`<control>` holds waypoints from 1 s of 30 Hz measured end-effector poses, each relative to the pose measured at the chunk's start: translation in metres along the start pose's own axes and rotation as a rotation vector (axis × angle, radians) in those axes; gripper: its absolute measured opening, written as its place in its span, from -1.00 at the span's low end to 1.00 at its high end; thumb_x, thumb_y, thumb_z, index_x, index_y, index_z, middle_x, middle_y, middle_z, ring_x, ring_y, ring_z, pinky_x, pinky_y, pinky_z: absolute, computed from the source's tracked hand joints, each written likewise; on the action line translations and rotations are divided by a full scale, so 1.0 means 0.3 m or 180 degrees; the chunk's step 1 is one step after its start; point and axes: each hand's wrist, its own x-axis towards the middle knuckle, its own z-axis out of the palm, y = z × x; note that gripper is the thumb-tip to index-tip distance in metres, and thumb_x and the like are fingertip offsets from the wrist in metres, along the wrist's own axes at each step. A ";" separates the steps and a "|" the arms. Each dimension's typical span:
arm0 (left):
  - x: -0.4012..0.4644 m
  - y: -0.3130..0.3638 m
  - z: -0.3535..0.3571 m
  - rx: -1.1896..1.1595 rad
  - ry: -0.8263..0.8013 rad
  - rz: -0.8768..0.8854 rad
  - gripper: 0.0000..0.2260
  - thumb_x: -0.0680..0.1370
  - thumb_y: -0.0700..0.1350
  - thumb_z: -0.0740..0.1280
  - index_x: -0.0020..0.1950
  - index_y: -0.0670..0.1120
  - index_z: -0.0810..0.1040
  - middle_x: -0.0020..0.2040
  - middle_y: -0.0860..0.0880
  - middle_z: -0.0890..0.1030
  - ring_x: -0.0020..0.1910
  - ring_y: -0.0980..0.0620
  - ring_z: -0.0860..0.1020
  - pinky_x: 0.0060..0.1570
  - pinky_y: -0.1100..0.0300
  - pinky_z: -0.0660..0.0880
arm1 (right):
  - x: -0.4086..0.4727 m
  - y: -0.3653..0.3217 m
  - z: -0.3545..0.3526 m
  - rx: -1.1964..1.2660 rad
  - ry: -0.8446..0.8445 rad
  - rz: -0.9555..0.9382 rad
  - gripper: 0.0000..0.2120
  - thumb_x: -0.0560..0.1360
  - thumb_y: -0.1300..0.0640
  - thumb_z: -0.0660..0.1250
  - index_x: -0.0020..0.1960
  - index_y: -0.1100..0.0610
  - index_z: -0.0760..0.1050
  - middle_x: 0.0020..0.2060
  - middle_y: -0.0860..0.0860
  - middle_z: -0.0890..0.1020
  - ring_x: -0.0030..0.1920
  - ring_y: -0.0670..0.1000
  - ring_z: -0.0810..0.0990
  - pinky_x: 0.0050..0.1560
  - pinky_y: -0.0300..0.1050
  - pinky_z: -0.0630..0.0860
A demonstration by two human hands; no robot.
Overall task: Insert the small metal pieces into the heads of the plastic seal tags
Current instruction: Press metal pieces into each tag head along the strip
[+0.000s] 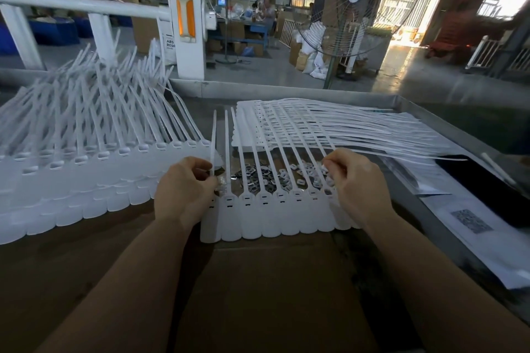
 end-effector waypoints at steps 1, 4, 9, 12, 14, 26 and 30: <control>-0.001 0.000 0.001 0.0001 0.0015 -0.0006 -0.79 0.47 -0.13 0.38 0.11 -0.04 0.57 -0.13 0.07 0.53 -0.13 0.09 0.48 -0.11 0.21 0.40 | -0.008 0.010 -0.001 0.0068 0.0062 0.0010 -0.86 0.57 0.17 0.22 -0.05 0.15 0.56 -0.29 -0.07 0.54 -0.34 -0.12 0.45 -0.30 -0.25 0.34; -0.003 0.001 0.003 -0.0004 0.0046 -0.0048 -0.80 0.47 -0.13 0.38 0.09 -0.03 0.57 -0.15 0.08 0.52 -0.15 0.09 0.47 -0.14 0.21 0.38 | -0.033 0.034 0.003 0.0227 0.0209 0.0133 -0.87 0.55 0.19 0.25 -0.05 0.17 0.57 -0.32 -0.05 0.56 -0.37 -0.13 0.46 -0.33 -0.21 0.41; -0.002 0.003 0.006 -0.0013 0.0043 -0.0063 -0.81 0.48 -0.13 0.38 0.09 -0.04 0.56 -0.15 0.07 0.52 -0.15 0.09 0.46 -0.15 0.21 0.38 | -0.036 0.049 0.005 0.0470 0.0377 0.0441 -0.87 0.55 0.21 0.26 -0.05 0.17 0.58 -0.31 0.00 0.60 -0.26 0.03 0.57 -0.15 0.02 0.56; -0.001 0.005 0.005 -0.0003 0.0055 -0.0051 -0.81 0.48 -0.13 0.38 0.09 -0.04 0.56 -0.15 0.07 0.51 -0.15 0.10 0.45 -0.16 0.21 0.37 | -0.034 0.049 0.005 0.0563 0.0316 0.0589 -0.87 0.54 0.20 0.26 -0.01 0.15 0.59 -0.21 0.02 0.63 -0.14 0.04 0.59 -0.03 0.01 0.56; -0.003 0.006 0.005 0.0019 0.0058 -0.0030 -0.81 0.49 -0.13 0.37 0.10 -0.05 0.56 -0.14 0.07 0.51 -0.13 0.10 0.46 -0.13 0.20 0.38 | -0.034 0.049 0.004 0.0553 0.0278 0.0701 -0.86 0.53 0.20 0.28 0.02 0.14 0.60 -0.13 0.04 0.64 -0.07 0.02 0.58 0.04 -0.04 0.54; -0.005 0.009 0.004 -0.0017 0.0092 -0.0059 -0.81 0.50 -0.08 0.37 0.09 -0.05 0.57 -0.13 0.06 0.53 -0.12 0.08 0.47 -0.13 0.19 0.39 | -0.033 0.044 0.004 0.0719 0.0369 0.0779 -0.82 0.51 0.26 0.31 0.08 0.14 0.59 -0.16 -0.09 0.57 -0.11 -0.12 0.55 -0.08 -0.40 0.42; -0.005 0.011 0.003 -0.0038 0.0083 -0.0088 -0.80 0.49 -0.09 0.38 0.10 -0.05 0.56 -0.12 0.06 0.52 -0.11 0.08 0.46 -0.12 0.19 0.39 | -0.025 0.058 -0.002 0.1014 0.0608 0.0995 -0.79 0.51 0.28 0.31 0.13 0.15 0.55 -0.15 -0.06 0.59 -0.10 -0.08 0.58 -0.05 -0.23 0.52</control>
